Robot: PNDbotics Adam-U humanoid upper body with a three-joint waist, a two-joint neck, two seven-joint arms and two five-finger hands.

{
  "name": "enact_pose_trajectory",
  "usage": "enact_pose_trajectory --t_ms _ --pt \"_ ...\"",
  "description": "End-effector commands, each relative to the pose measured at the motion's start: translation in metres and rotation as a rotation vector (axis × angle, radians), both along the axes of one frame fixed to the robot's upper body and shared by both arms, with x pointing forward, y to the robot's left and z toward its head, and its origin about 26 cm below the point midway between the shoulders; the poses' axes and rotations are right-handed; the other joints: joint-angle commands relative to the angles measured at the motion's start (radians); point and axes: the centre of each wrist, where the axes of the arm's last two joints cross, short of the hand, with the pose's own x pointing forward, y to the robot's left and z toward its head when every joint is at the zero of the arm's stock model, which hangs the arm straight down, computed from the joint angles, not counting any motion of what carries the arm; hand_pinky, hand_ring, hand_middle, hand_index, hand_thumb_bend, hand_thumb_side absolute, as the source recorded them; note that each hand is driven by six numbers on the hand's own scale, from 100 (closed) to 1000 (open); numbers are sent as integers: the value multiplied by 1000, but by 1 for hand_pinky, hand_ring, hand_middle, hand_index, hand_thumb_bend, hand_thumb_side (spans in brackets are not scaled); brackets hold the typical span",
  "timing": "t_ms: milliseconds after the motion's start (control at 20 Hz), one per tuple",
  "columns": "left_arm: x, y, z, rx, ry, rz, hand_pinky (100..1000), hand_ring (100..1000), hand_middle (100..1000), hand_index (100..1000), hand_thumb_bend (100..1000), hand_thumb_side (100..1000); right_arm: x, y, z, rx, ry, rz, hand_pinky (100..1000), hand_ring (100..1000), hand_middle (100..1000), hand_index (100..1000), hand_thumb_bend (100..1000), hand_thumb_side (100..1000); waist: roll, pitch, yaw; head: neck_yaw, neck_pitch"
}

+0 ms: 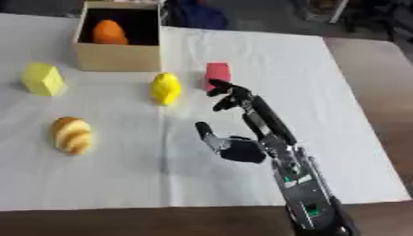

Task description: Pick up objects on the table and place them in the box.

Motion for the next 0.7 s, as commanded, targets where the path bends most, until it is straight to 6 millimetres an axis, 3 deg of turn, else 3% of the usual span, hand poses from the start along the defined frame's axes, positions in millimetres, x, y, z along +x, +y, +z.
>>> enact_pose_trajectory --t_ms 50,350,700 --pt "10 14 16 79 39 25 822 771 820 928 361 343 -1 0 4 -4 -12 16 715 661 765 947 260 438 20 -36 -7 11 1" --pt "43 19 13 160 149 -5 826 778 819 922 412 328 -1 2 2 -1 -4 31 715 661 765 946 257 442 14 -40 -28 24 9" --pt "70 8 0 329 287 28 831 793 828 931 536 435 -2 5 1 8 3 47 714 659 764 945 252 445 10 -39 -44 37 15"
